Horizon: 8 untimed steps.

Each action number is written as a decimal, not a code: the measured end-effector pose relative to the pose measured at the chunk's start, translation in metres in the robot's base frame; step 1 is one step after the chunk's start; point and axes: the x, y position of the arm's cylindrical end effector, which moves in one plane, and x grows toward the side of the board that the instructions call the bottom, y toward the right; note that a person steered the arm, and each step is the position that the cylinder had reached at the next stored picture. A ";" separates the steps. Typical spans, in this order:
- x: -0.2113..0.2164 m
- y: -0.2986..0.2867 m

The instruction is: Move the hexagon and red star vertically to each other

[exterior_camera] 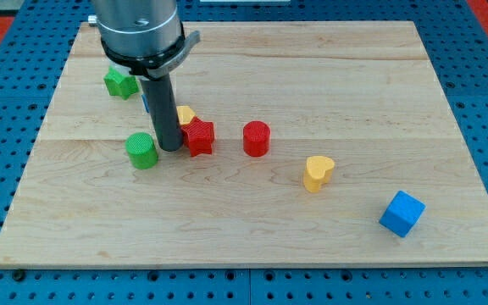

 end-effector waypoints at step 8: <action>-0.038 0.005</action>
